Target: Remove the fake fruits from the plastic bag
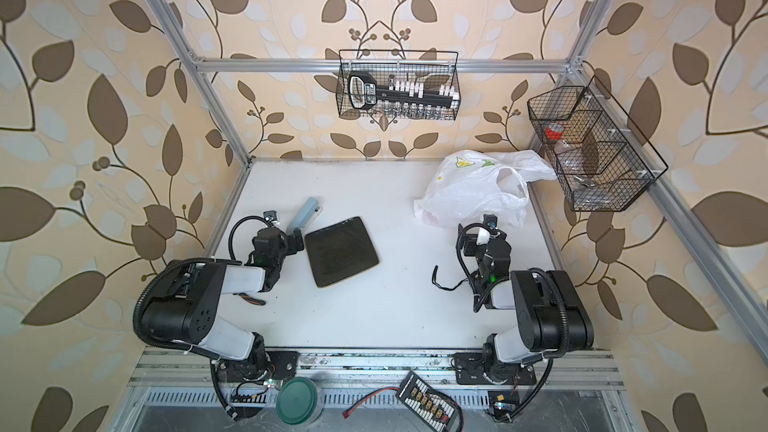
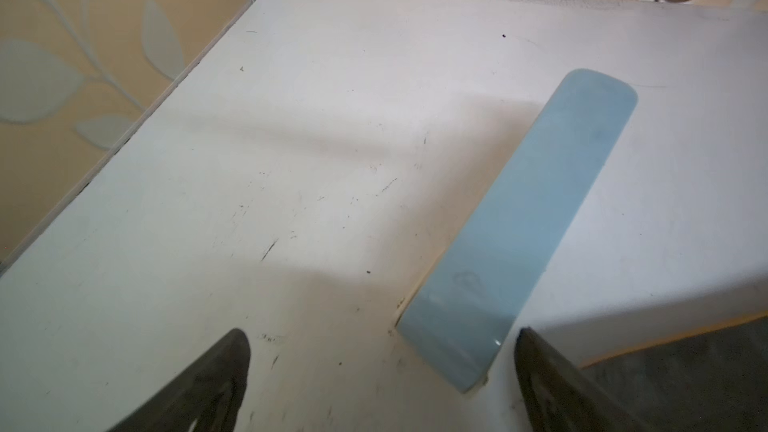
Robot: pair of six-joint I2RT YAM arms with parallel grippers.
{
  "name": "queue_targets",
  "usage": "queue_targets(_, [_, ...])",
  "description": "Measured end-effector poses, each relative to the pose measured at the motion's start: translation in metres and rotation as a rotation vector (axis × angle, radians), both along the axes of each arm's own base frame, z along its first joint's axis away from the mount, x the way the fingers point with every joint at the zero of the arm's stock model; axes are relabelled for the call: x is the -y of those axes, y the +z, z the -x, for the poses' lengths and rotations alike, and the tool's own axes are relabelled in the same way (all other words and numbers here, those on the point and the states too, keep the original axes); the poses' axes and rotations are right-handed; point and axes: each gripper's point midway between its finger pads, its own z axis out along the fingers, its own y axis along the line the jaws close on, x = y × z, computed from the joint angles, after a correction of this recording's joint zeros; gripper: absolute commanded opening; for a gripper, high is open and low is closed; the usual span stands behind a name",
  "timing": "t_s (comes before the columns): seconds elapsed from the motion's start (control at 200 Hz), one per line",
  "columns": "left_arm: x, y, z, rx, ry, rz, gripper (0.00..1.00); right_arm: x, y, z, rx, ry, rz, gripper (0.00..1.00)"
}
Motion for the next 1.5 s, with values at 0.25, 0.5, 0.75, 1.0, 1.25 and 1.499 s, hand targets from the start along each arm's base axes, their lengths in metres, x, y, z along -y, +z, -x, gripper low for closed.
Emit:
queue_targets(0.25, [0.0,0.001,0.0,0.002,-0.001,0.0,0.99,0.0,0.0,0.0,0.001,0.001,0.0,1.0])
queue_targets(0.5, [0.0,0.001,0.0,0.002,-0.001,-0.001,0.99,0.0,0.0,0.0,0.001,0.003,0.0,0.99])
queue_targets(0.75, [0.0,0.001,0.0,0.002,-0.001,-0.001,0.99,0.0,0.0,0.0,0.001,0.003,0.0,1.0])
queue_targets(1.0, [0.0,0.012,0.005,0.023,-0.001,0.0,0.99,0.0,0.008,0.003,0.003,0.003,0.002,1.0])
queue_targets(1.25, [0.005,0.098,0.016,0.188,-0.028,0.029,0.99,0.001,0.09,0.028,0.147,-0.016,-0.027,1.0])
queue_targets(1.499, [0.037,0.182,0.011,0.263,-0.171,0.179,0.98,0.012,0.134,0.058,0.122,-0.13,-0.287,1.0])
